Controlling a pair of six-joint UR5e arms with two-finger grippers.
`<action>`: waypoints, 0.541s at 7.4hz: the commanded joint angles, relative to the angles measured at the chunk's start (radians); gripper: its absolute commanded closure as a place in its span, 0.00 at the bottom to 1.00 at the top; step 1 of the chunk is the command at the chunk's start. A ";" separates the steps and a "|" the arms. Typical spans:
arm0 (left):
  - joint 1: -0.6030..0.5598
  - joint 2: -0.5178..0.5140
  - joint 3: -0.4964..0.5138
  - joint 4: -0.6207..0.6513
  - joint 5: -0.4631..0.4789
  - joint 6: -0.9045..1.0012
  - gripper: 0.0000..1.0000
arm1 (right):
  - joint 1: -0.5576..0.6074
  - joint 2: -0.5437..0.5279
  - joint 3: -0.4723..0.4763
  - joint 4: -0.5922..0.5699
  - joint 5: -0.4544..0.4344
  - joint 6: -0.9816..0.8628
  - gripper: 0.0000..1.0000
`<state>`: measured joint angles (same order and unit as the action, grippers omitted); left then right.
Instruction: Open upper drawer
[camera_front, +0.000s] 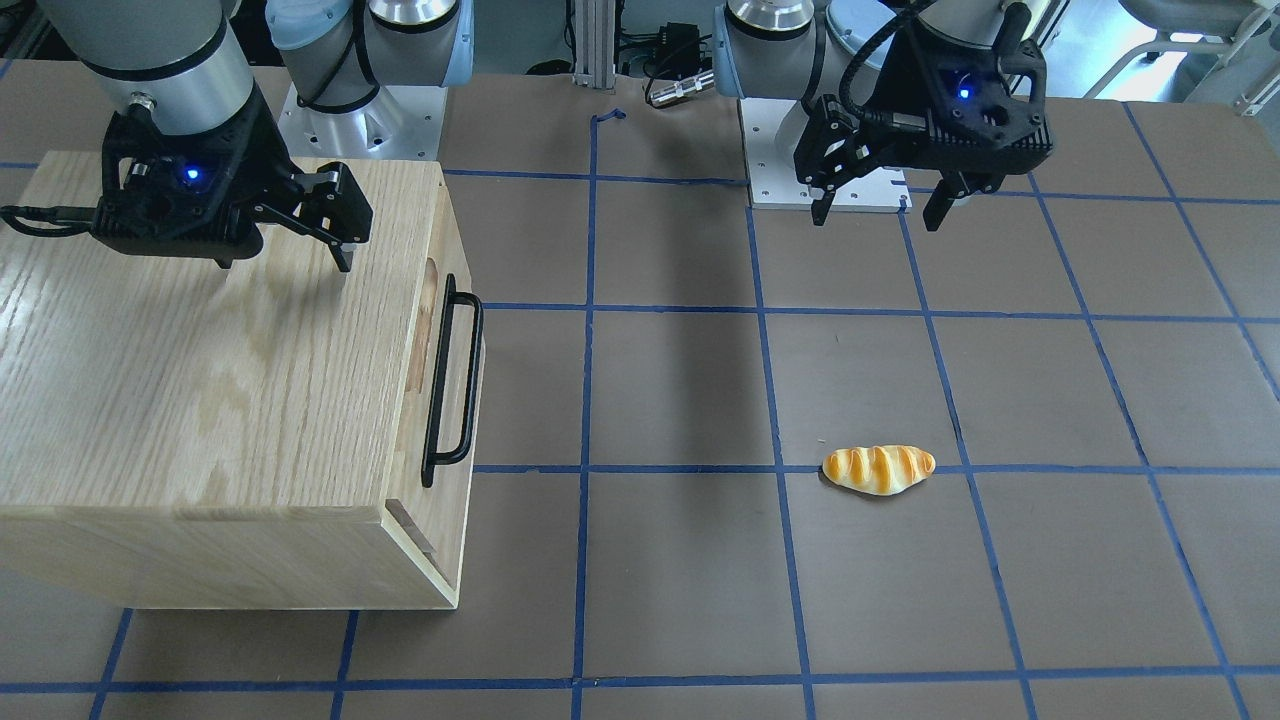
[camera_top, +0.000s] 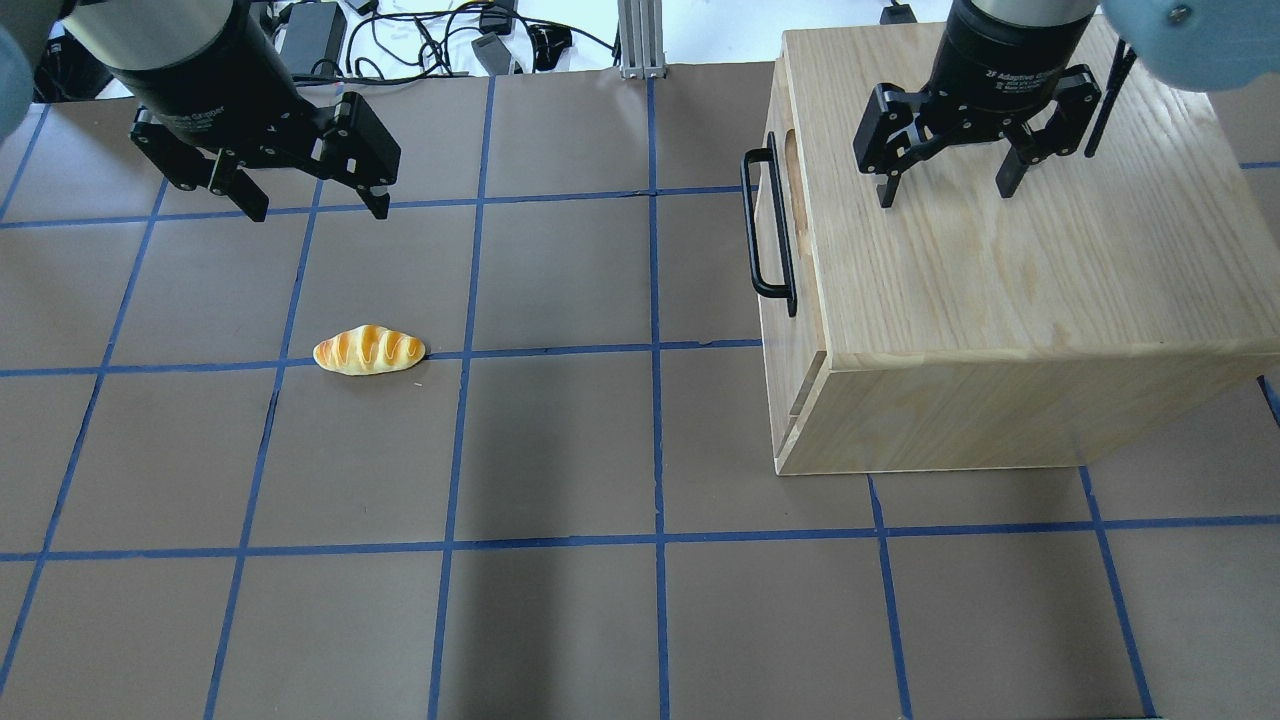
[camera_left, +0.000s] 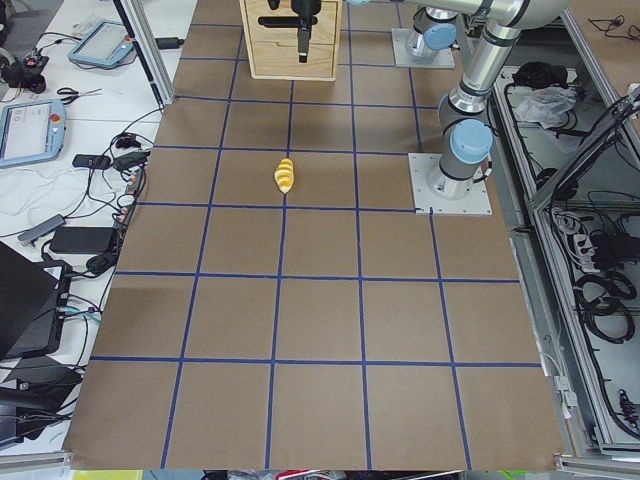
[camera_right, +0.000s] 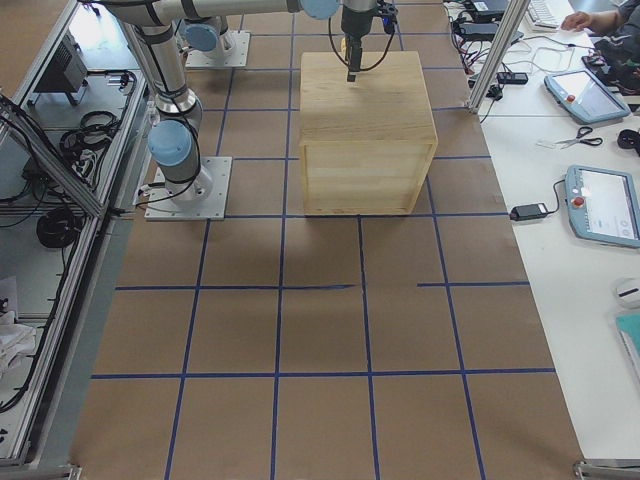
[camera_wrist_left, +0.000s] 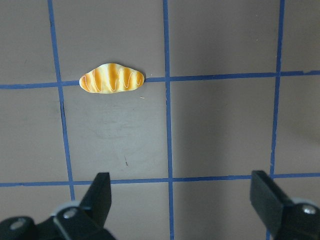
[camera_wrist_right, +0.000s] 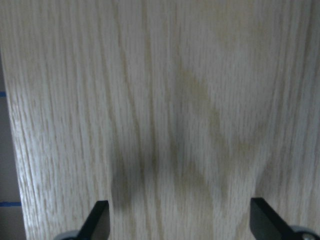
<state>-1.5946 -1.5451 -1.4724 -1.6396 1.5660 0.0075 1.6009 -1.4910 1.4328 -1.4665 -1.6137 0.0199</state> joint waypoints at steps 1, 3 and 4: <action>-0.001 -0.001 -0.002 0.017 -0.012 0.002 0.00 | 0.001 0.000 0.000 0.000 0.000 0.000 0.00; -0.001 -0.007 -0.002 0.018 -0.014 0.002 0.00 | 0.001 0.000 0.000 0.000 0.000 0.000 0.00; -0.001 -0.009 -0.002 0.017 -0.017 0.000 0.00 | -0.001 0.000 0.000 0.000 0.000 -0.001 0.00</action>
<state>-1.5953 -1.5509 -1.4746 -1.6227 1.5525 0.0089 1.6013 -1.4910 1.4327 -1.4665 -1.6137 0.0197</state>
